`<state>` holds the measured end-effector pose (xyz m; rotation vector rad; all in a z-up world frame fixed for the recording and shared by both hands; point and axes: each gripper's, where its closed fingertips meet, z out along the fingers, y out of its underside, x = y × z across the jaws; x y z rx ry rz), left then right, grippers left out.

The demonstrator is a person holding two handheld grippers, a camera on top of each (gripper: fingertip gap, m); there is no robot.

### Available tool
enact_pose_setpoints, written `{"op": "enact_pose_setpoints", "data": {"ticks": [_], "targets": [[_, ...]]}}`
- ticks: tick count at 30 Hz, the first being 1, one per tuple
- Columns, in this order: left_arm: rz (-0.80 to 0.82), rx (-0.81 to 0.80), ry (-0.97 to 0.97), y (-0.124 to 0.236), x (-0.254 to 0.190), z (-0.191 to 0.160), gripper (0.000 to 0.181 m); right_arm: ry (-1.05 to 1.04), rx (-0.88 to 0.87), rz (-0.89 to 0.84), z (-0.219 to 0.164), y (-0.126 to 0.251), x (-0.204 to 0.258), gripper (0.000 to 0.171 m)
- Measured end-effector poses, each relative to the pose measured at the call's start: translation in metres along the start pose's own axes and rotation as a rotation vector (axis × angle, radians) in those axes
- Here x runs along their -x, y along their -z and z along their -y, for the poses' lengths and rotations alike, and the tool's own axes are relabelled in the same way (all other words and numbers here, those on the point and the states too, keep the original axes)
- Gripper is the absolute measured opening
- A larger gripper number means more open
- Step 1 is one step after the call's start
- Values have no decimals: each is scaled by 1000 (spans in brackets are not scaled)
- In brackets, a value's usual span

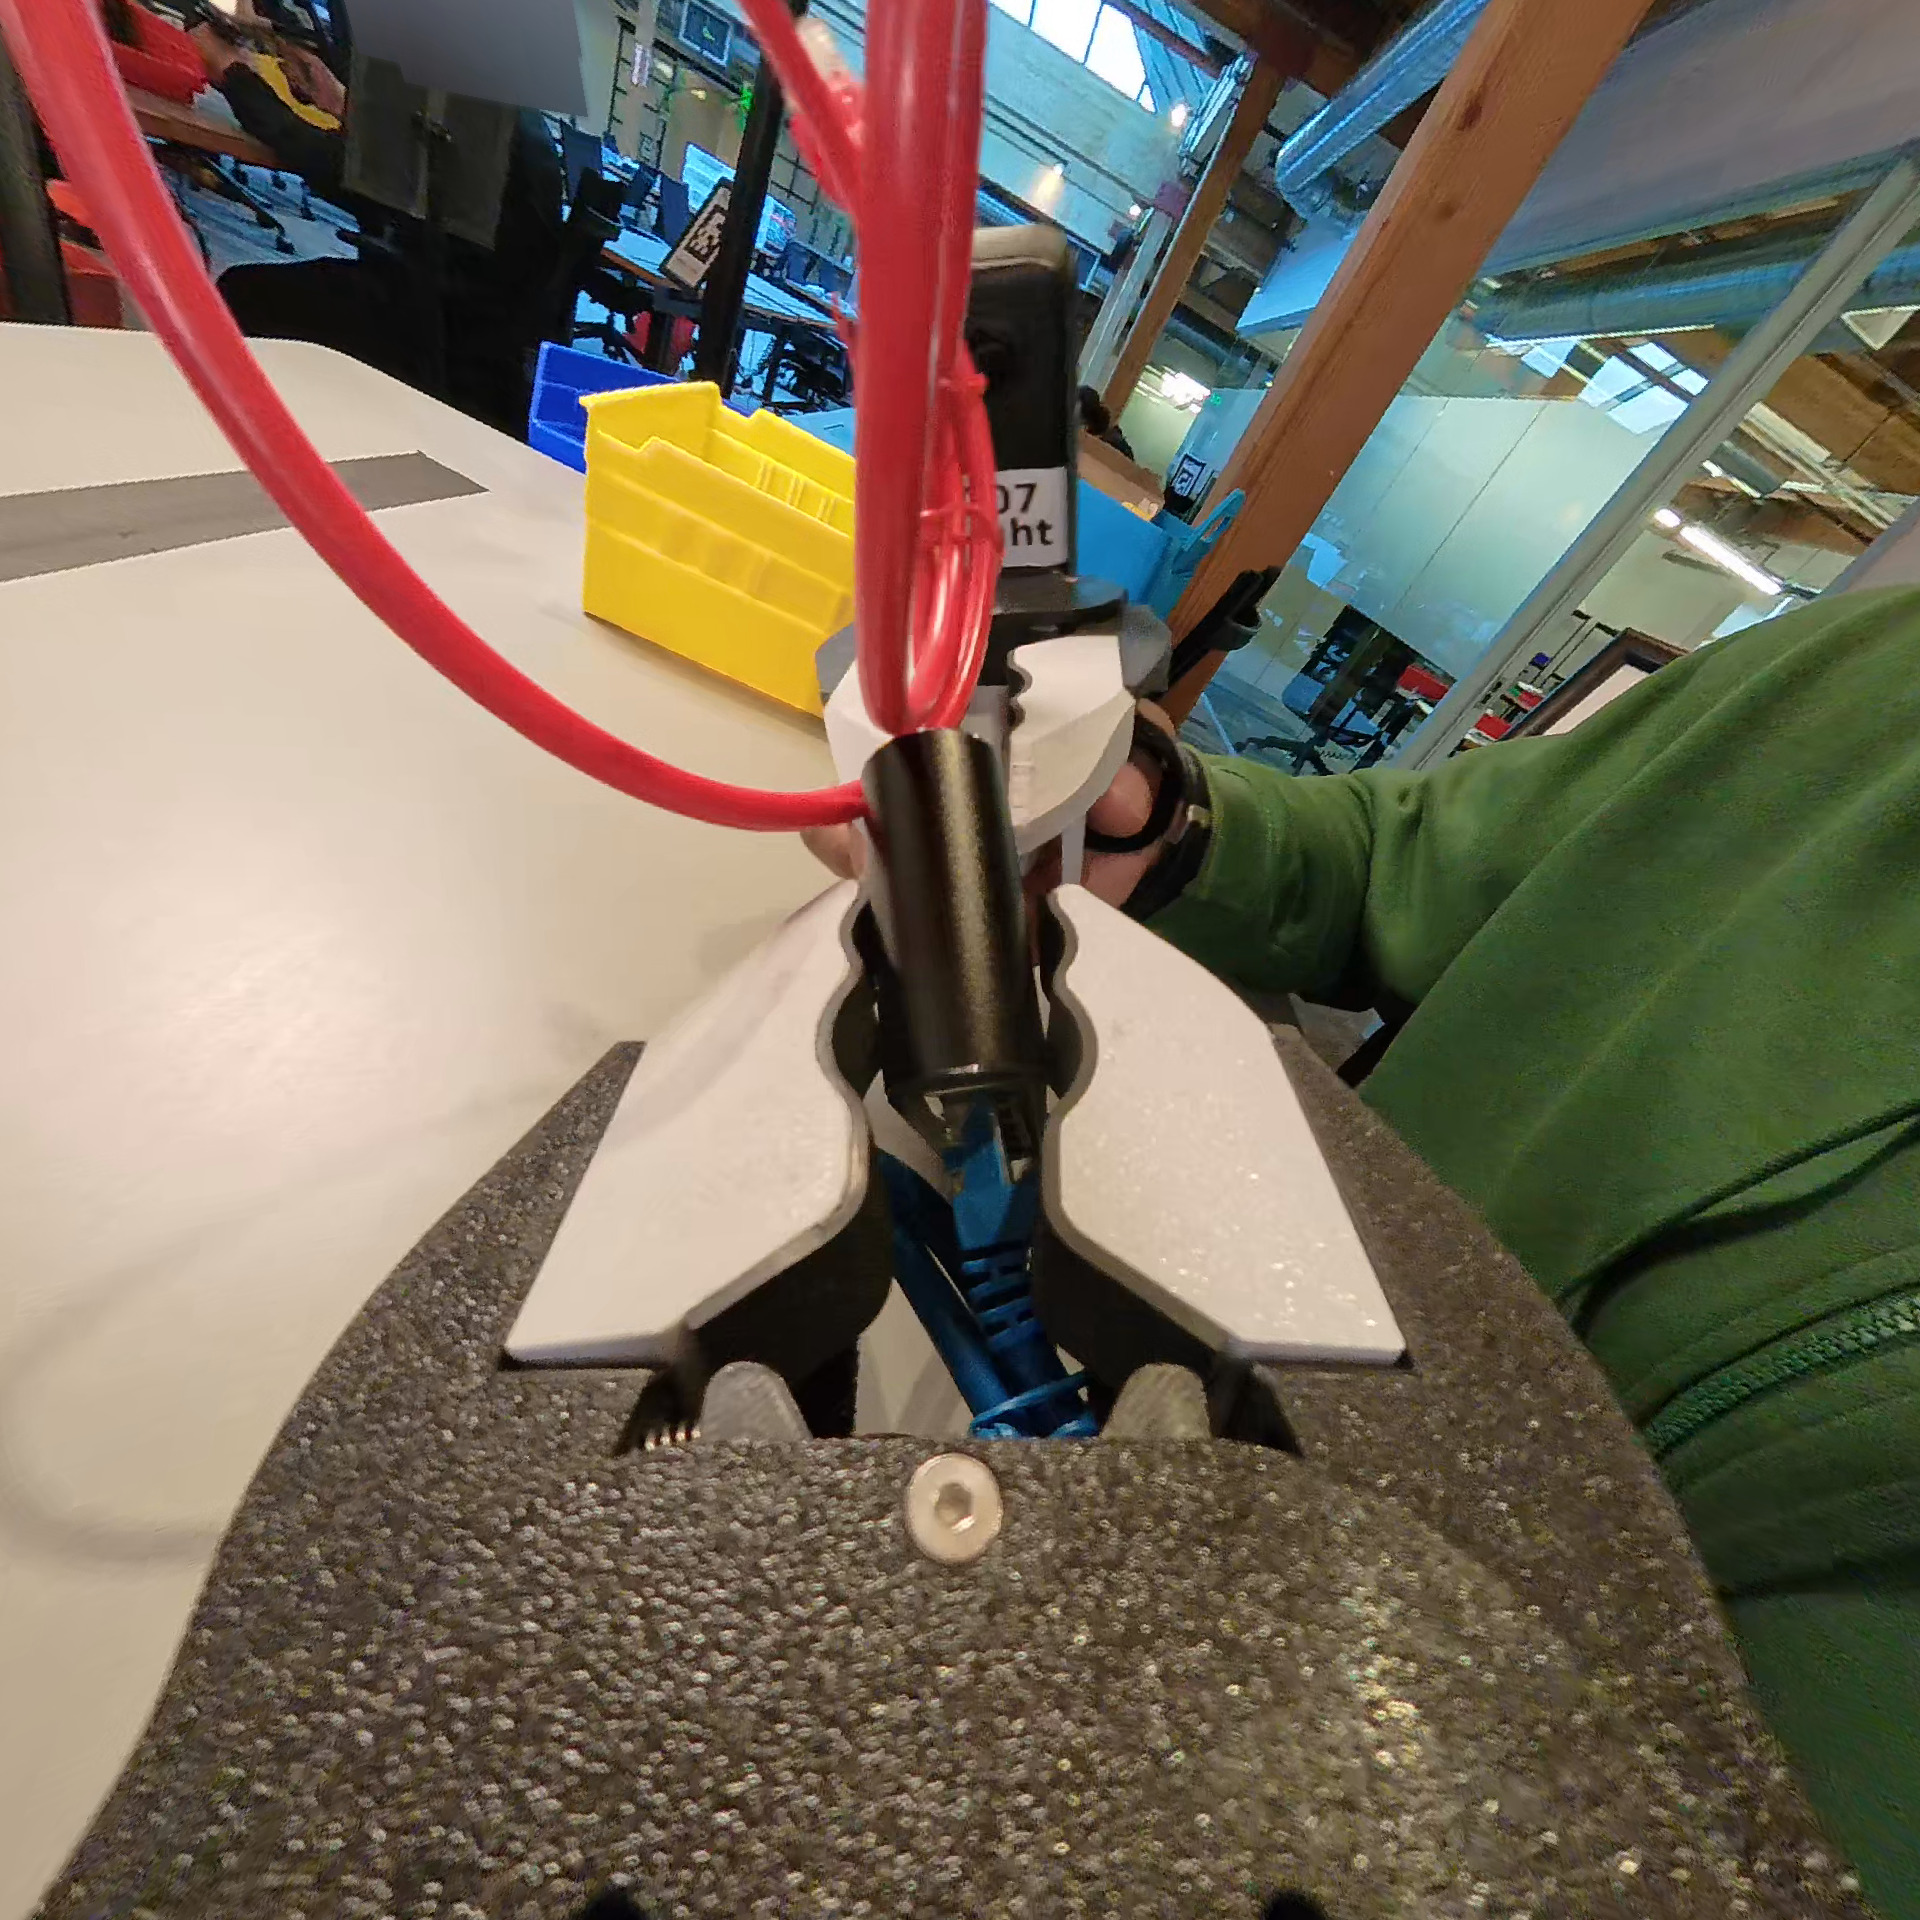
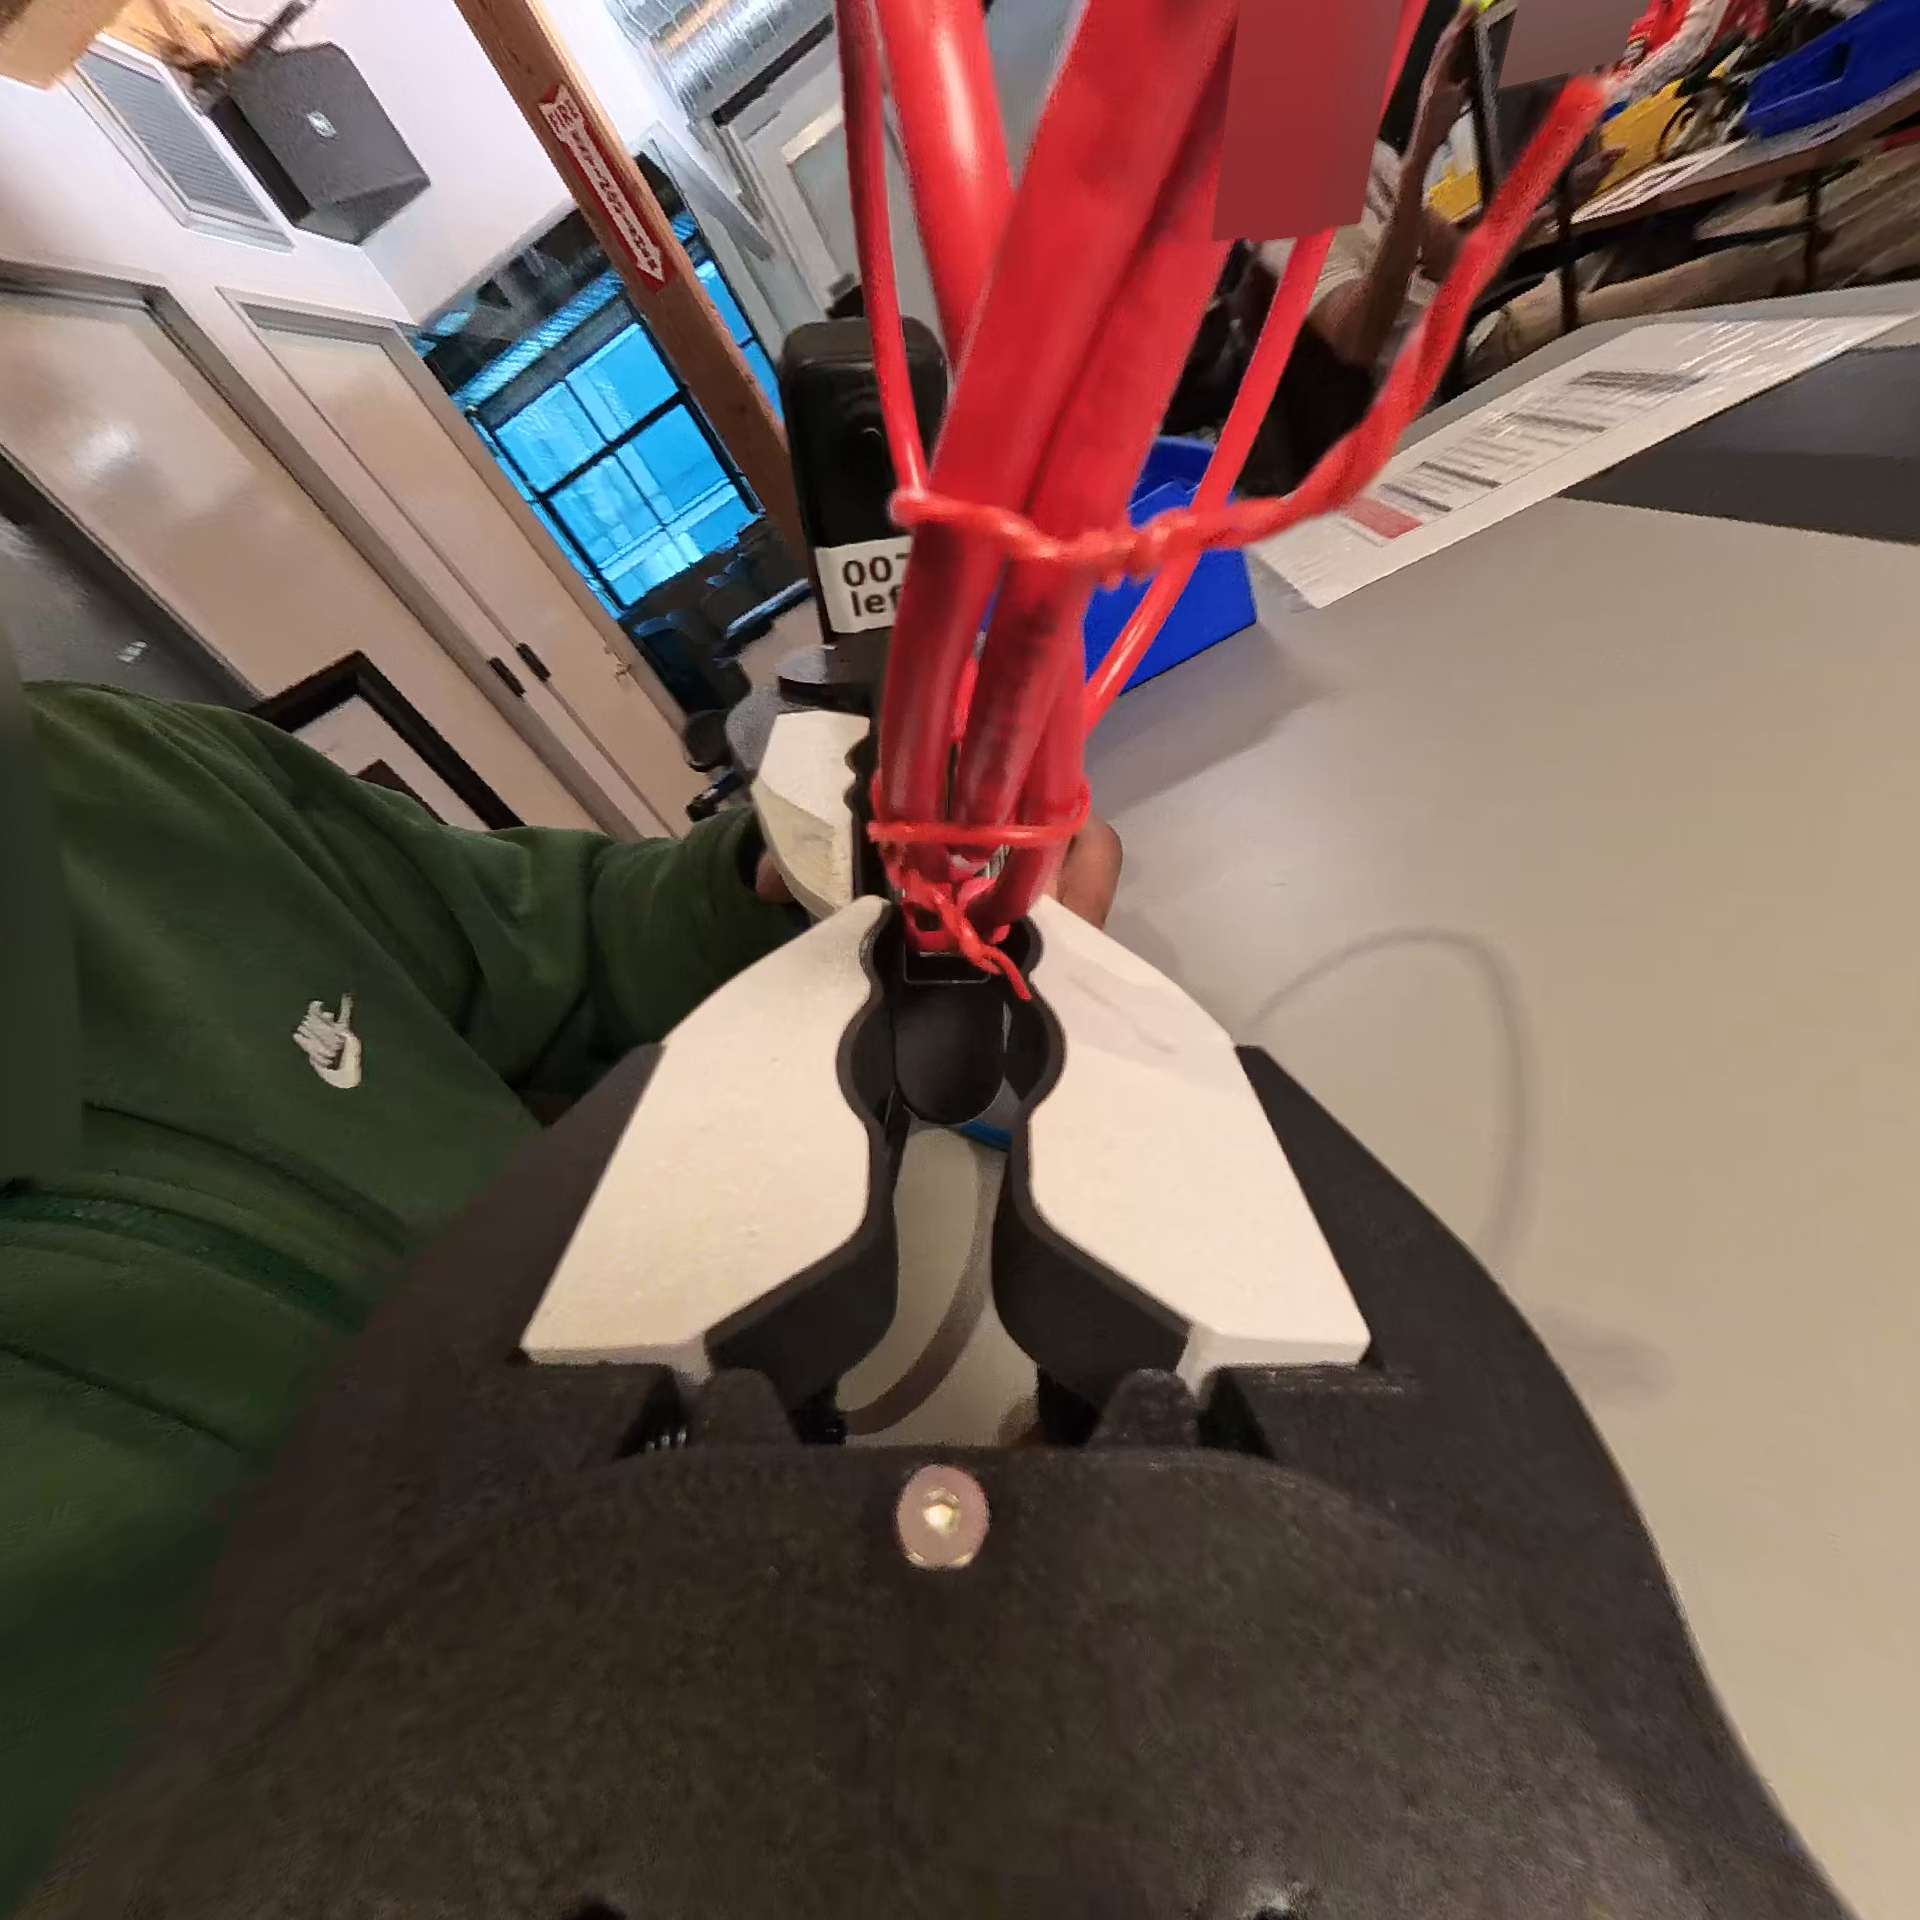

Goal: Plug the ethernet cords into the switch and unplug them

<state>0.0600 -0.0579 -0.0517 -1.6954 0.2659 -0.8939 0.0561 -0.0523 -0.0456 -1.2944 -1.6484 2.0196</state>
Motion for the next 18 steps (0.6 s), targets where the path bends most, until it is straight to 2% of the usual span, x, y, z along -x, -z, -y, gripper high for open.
{"op": "enact_pose_setpoints", "data": {"ticks": [7,11,14,18], "targets": [[-8,10,-88,0,-7,2,29,210,-50,-80,10,1,10,15],[-38,9,-86,-1,-13,2,29,179,-59,-43,13,3,15,14],[1,14,-97,-1,-8,1,29,115,-87,-69,13,2,10,14],[-18,-7,-72,-1,-9,3,29,156,-111,-112,17,2,11,14]]}}
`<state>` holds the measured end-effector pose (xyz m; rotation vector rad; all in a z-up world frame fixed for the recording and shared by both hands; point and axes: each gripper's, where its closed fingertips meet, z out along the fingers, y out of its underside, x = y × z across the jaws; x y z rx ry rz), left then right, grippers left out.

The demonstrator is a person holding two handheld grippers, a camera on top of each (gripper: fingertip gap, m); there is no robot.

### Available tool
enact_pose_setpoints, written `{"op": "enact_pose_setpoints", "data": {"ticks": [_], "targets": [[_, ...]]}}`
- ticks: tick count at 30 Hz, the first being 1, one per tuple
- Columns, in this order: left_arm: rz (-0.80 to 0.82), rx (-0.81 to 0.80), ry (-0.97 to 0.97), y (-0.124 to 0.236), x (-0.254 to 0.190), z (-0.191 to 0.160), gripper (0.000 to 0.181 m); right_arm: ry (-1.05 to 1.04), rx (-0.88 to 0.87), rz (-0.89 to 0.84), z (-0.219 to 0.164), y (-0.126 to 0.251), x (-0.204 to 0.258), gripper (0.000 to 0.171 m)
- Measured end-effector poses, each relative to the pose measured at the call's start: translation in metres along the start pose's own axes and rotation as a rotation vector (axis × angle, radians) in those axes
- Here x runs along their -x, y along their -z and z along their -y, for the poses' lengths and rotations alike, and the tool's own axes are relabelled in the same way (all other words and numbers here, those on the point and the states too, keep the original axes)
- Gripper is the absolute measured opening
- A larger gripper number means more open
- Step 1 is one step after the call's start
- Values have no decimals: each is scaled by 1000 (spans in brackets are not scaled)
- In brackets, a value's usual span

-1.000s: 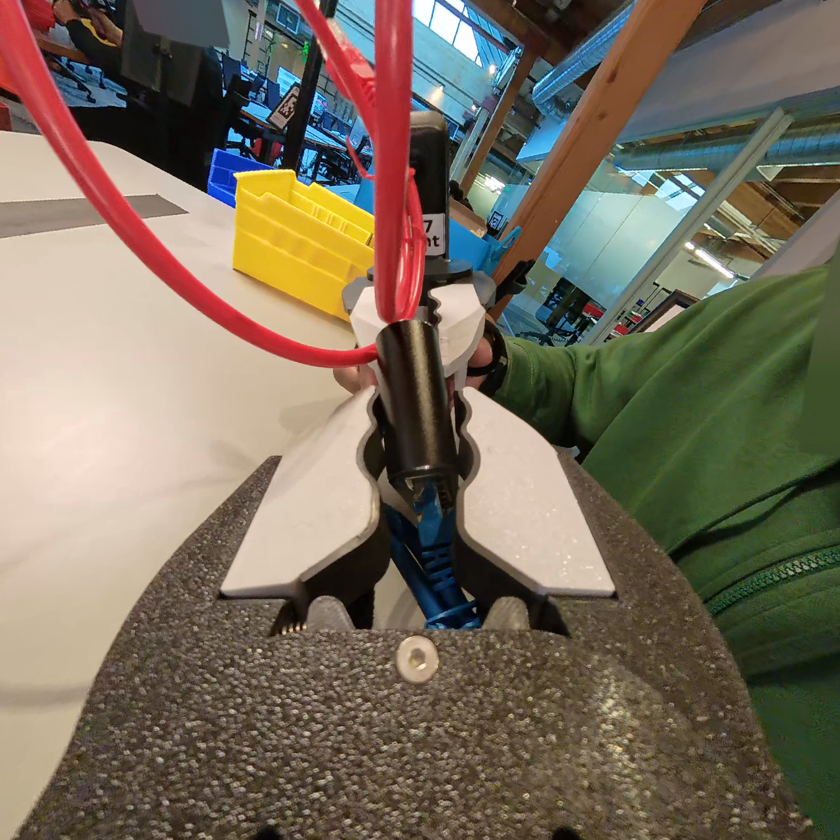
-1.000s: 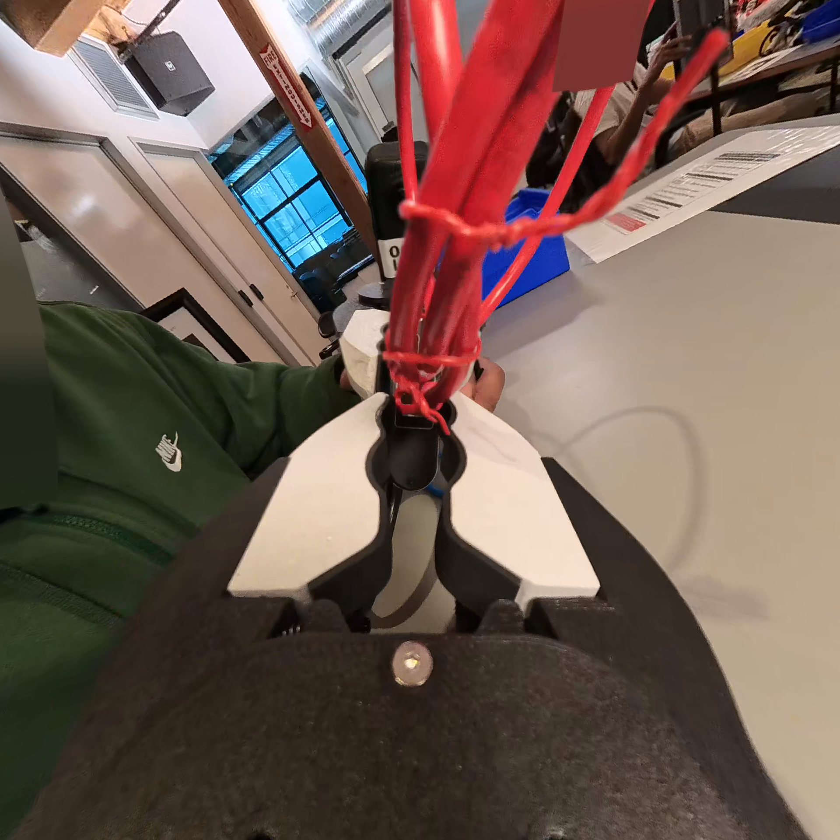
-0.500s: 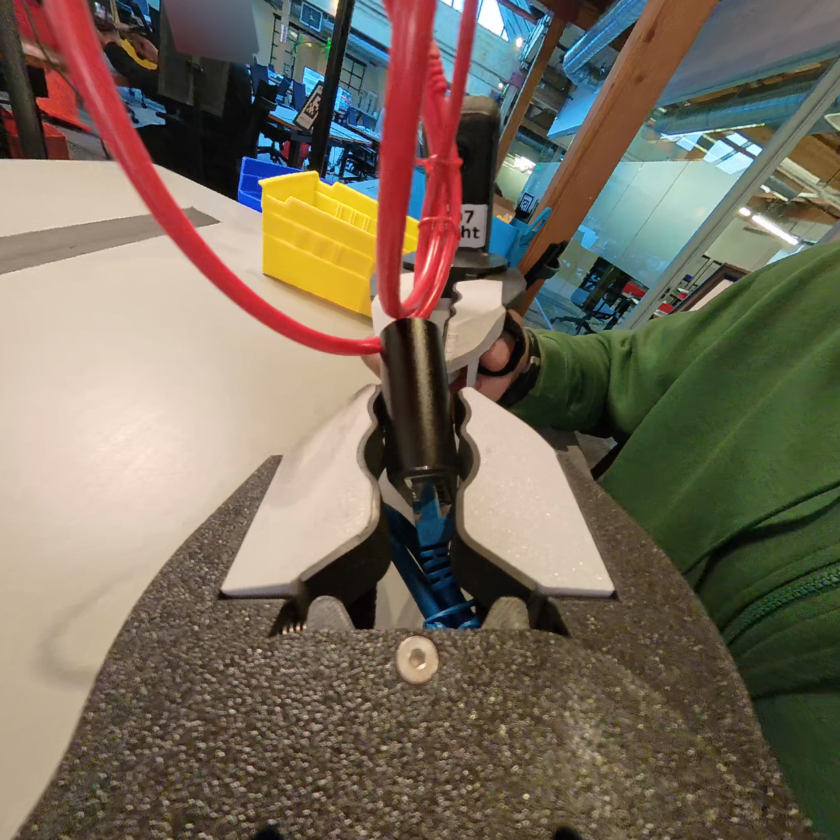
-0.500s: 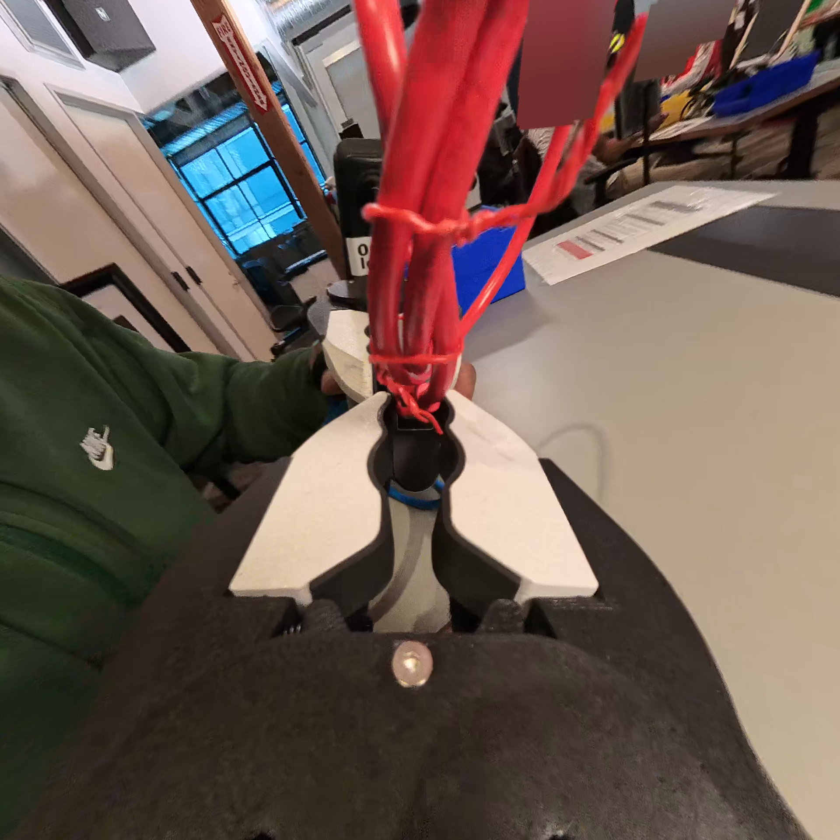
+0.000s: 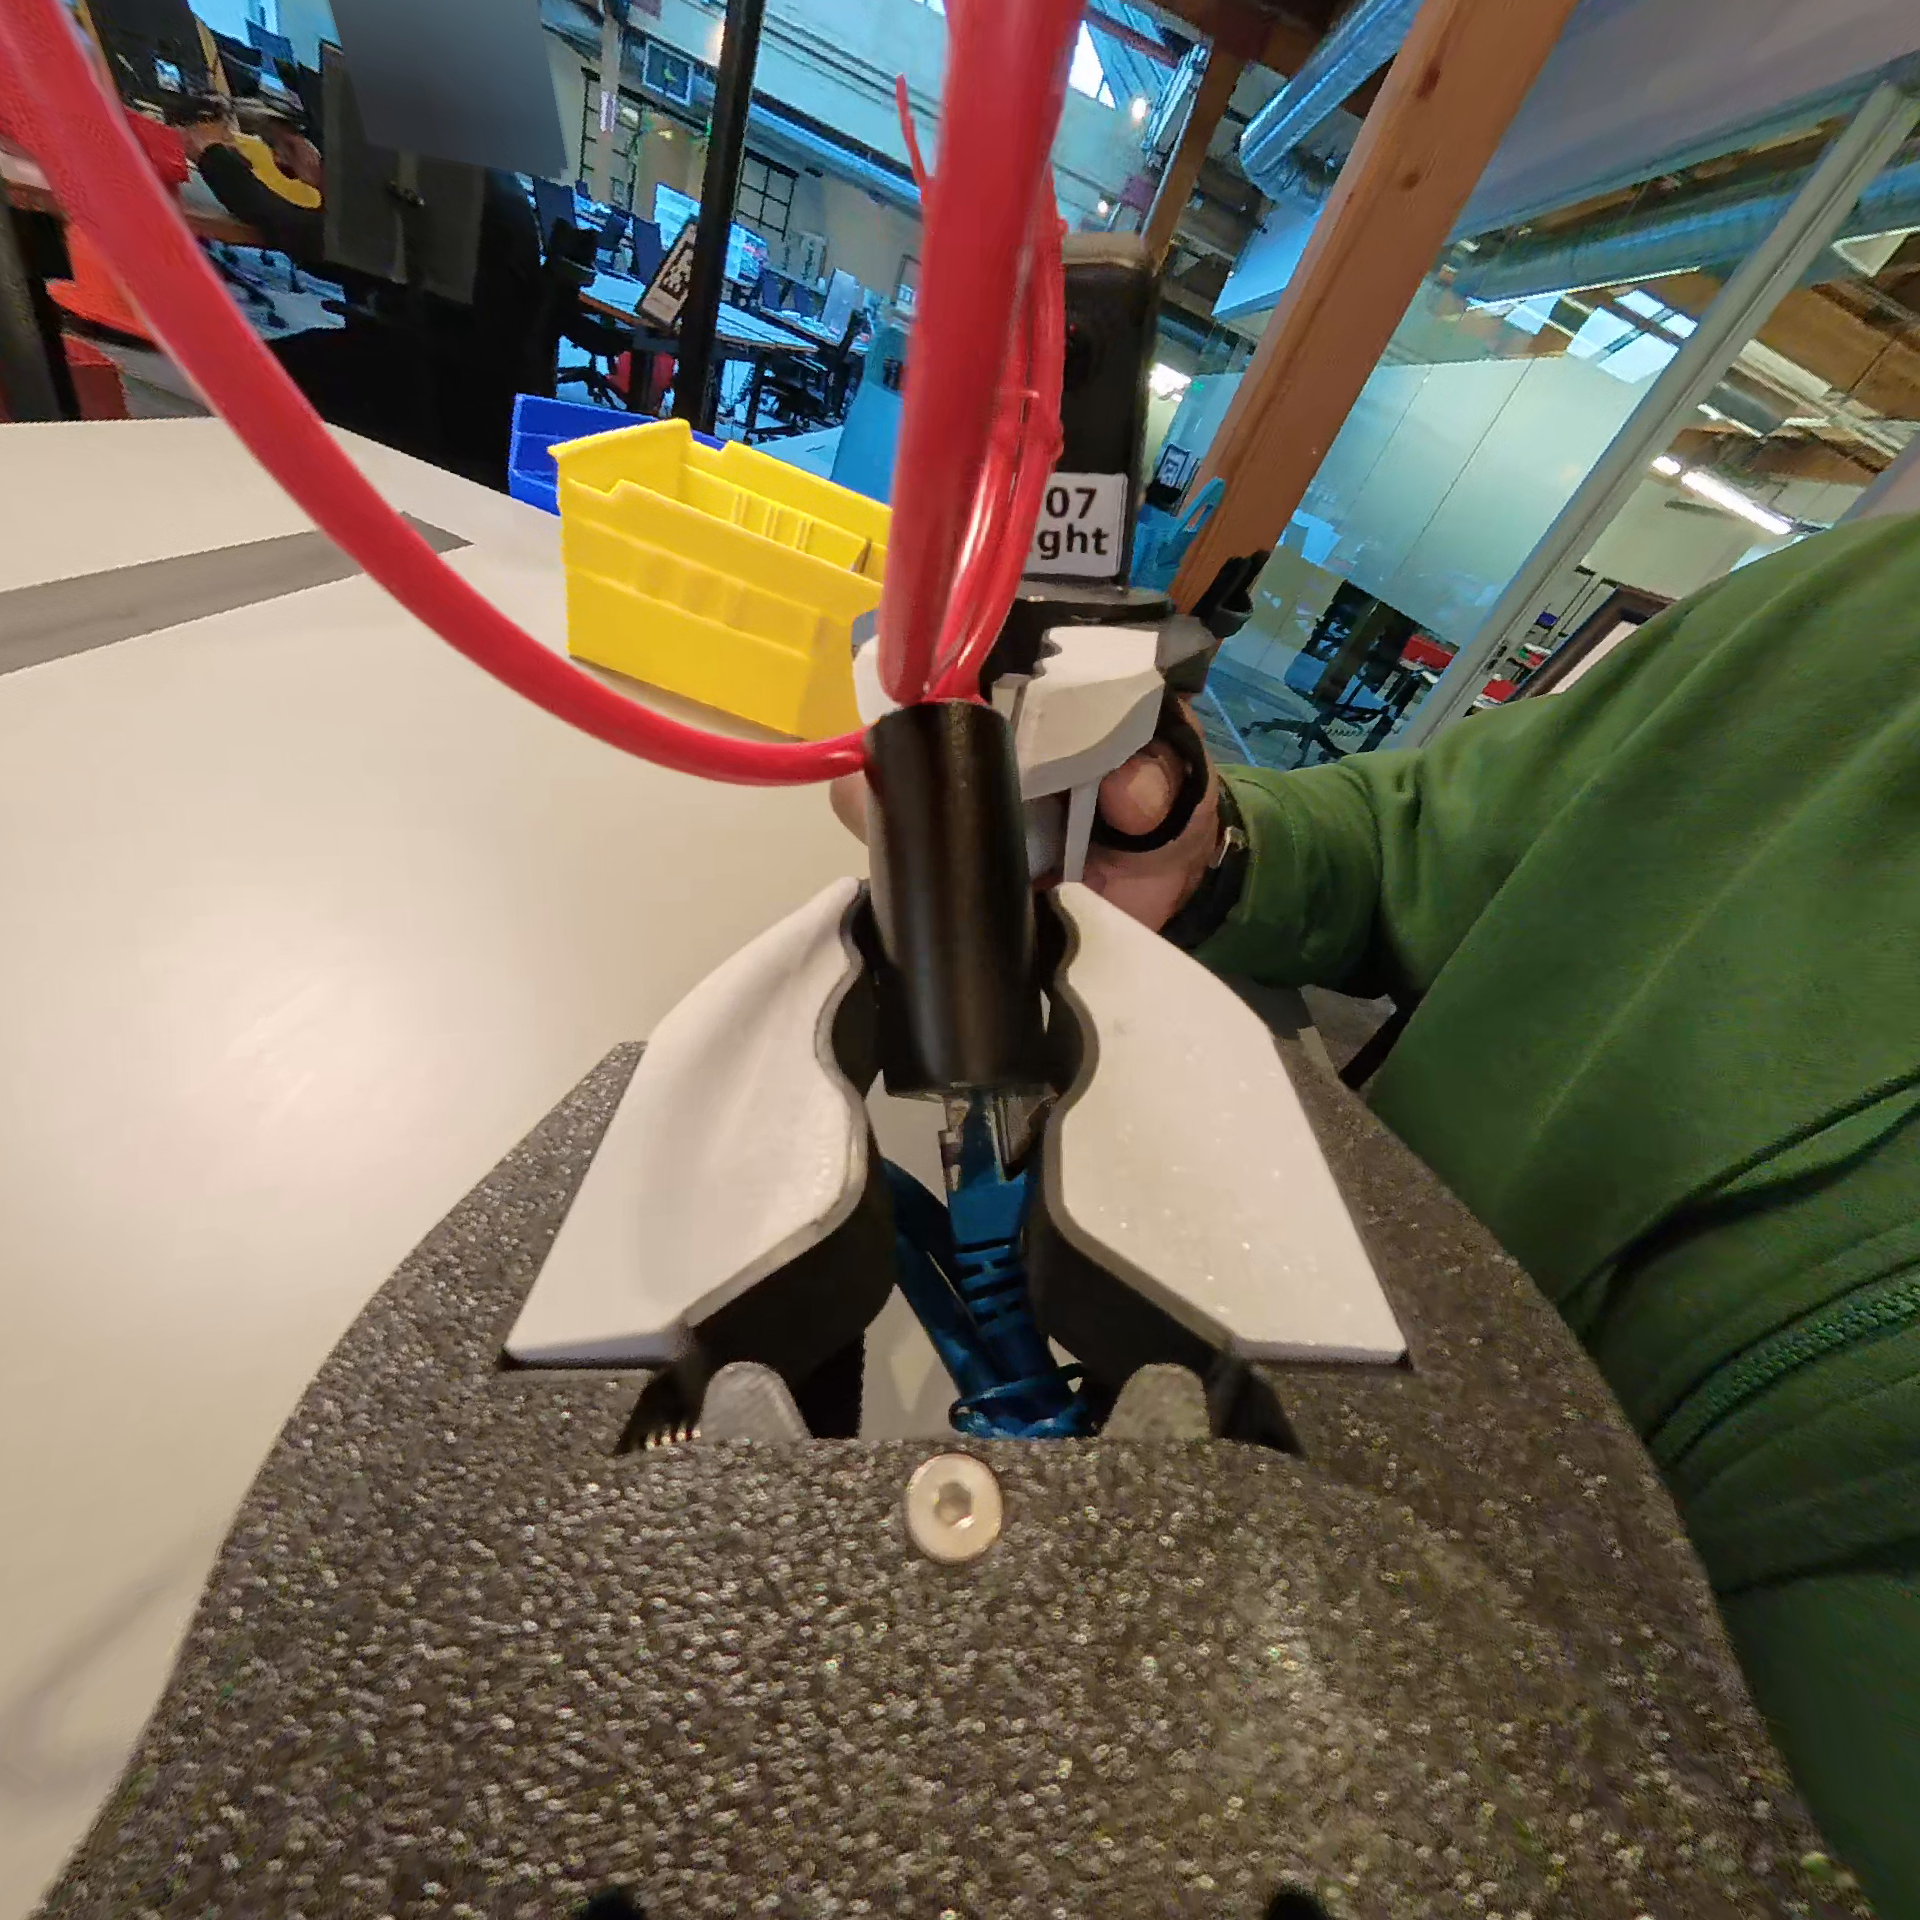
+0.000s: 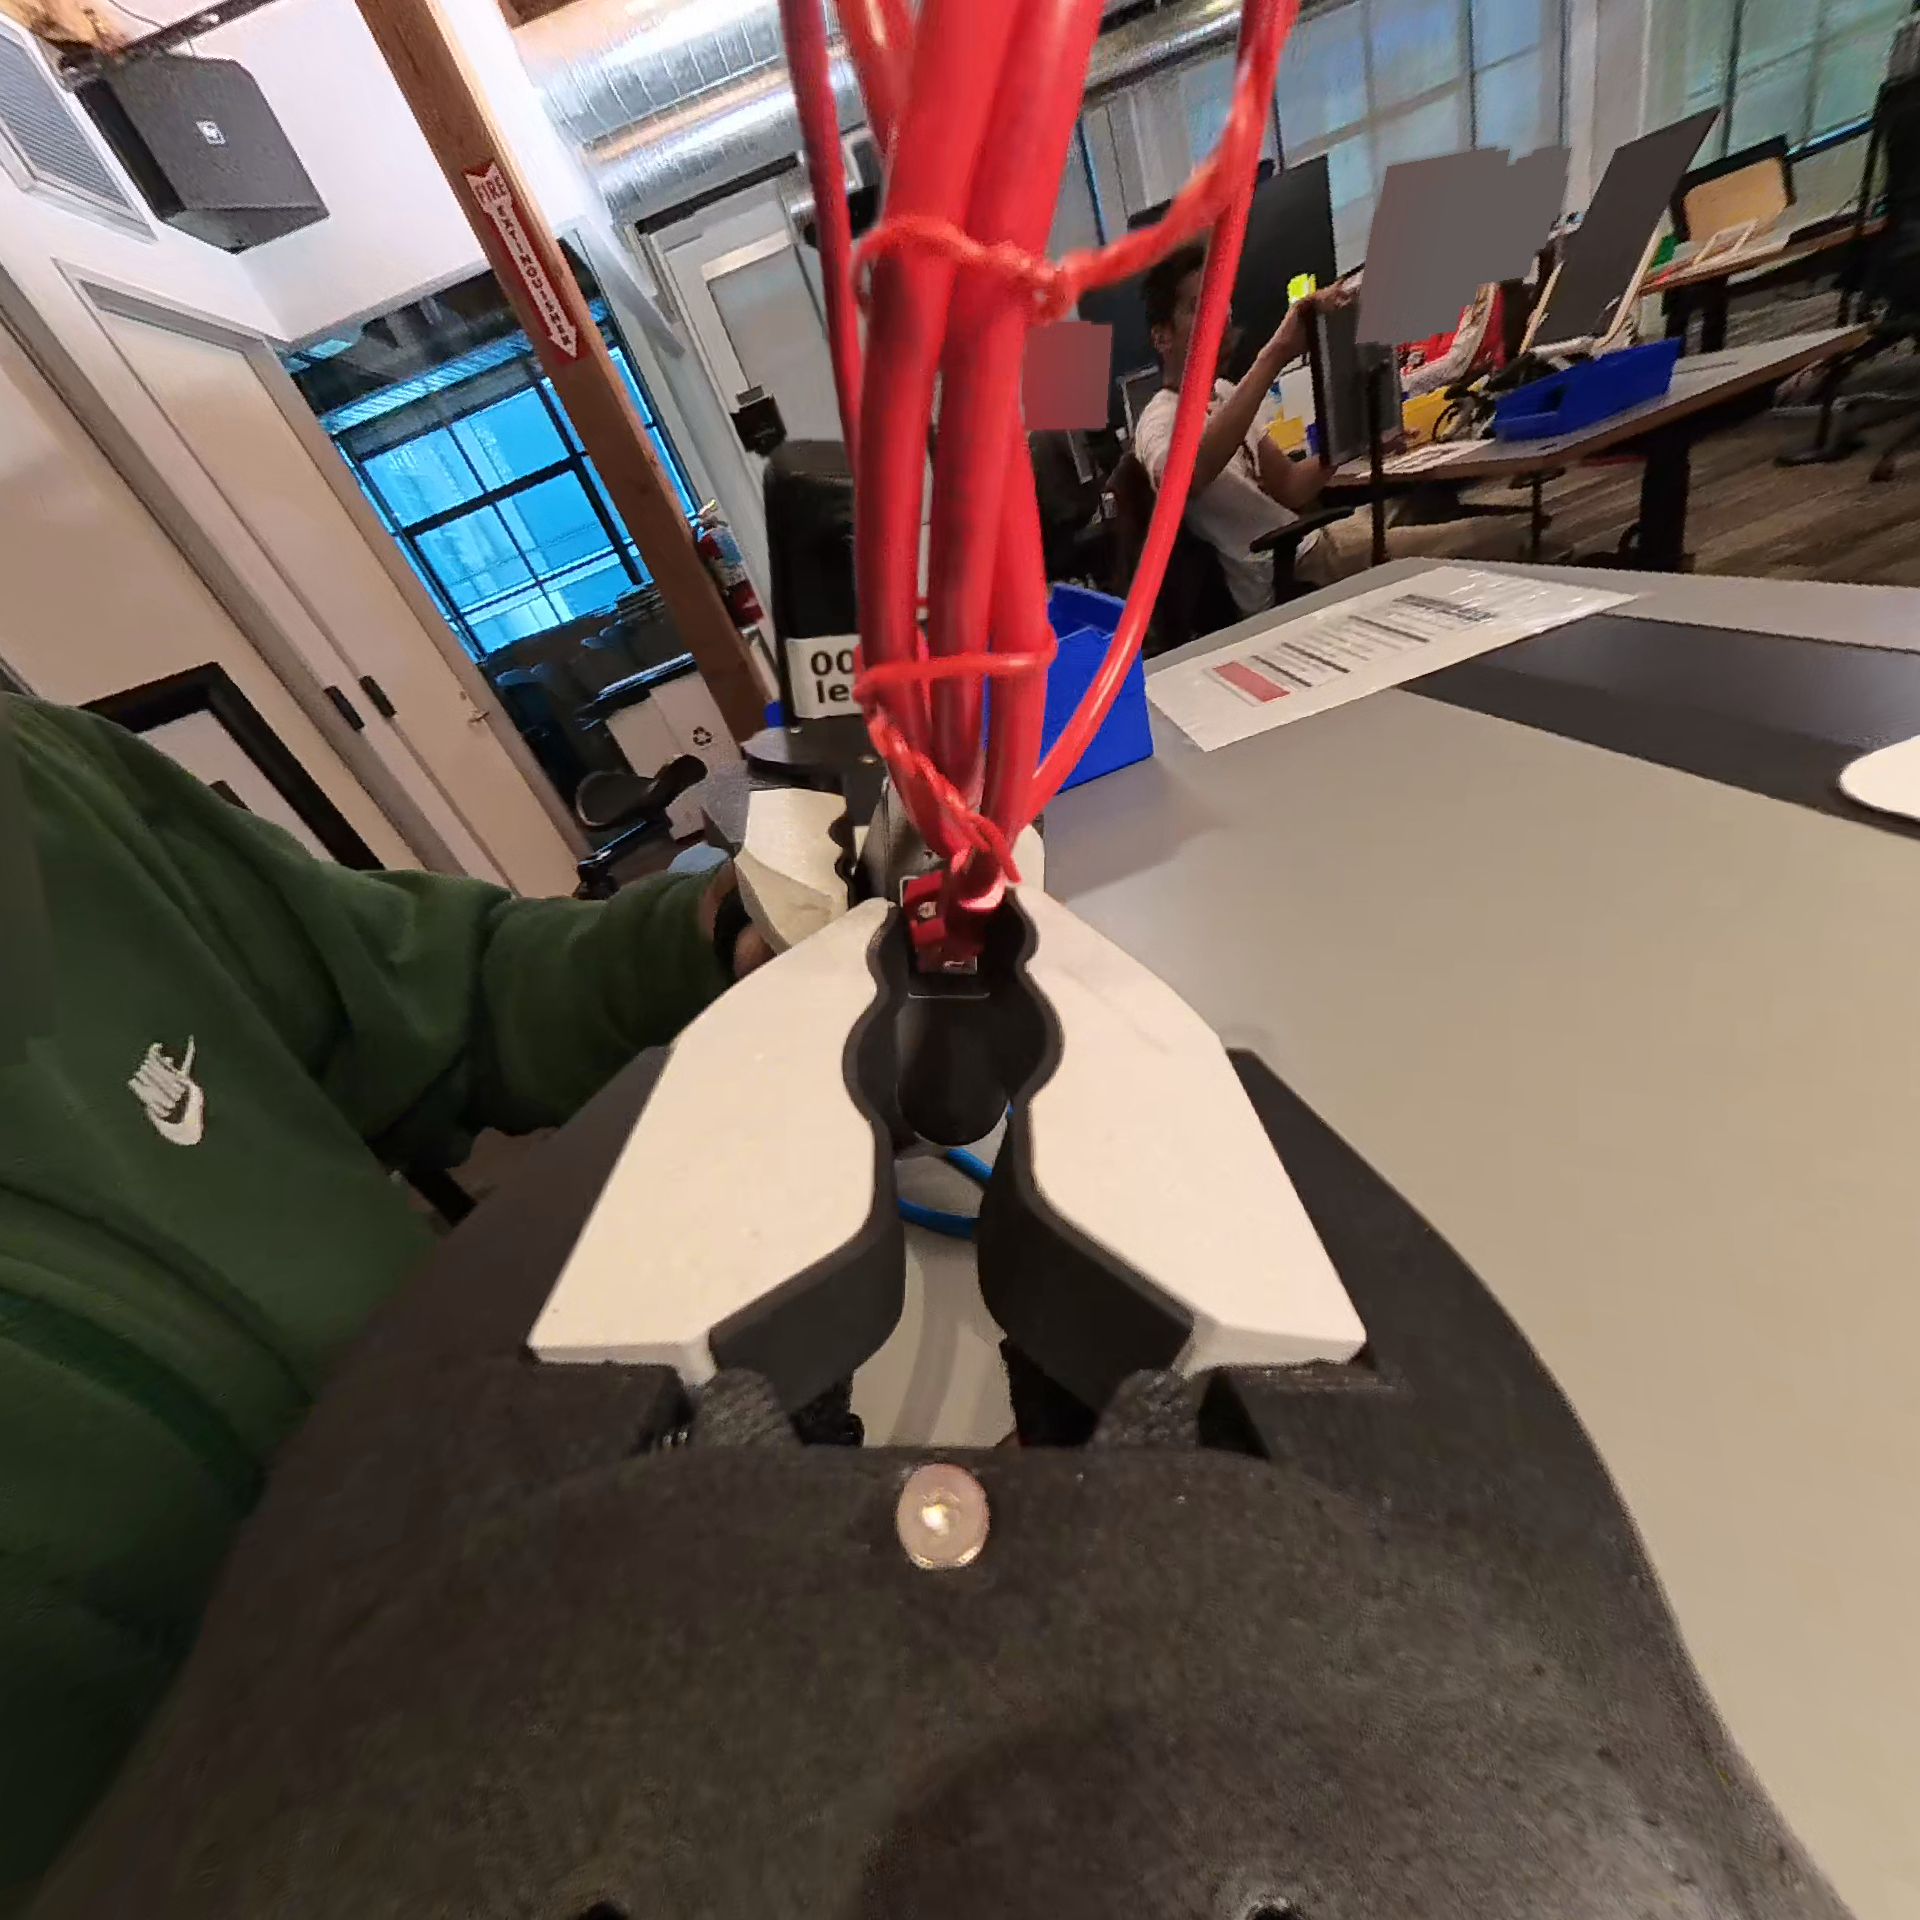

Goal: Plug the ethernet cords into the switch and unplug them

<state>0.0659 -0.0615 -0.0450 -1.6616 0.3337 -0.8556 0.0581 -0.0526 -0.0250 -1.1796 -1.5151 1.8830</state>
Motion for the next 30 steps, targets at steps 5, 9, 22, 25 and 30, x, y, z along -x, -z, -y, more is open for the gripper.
{"op": "enact_pose_setpoints", "data": {"ticks": [5,9,22,25,30], "targets": [[-13,3,4,1,-1,0,28,8,21,-2,0,-1,1,14],[-6,-2,-8,2,0,1,29,86,36,-59,2,-1,0,15],[-39,8,-63,0,-6,-1,30,-172,38,86,0,0,5,13],[-40,2,-42,0,-5,-1,29,-82,61,39,1,0,3,14],[-58,-9,-60,0,-10,1,29,156,121,-47,5,1,9,14]]}}
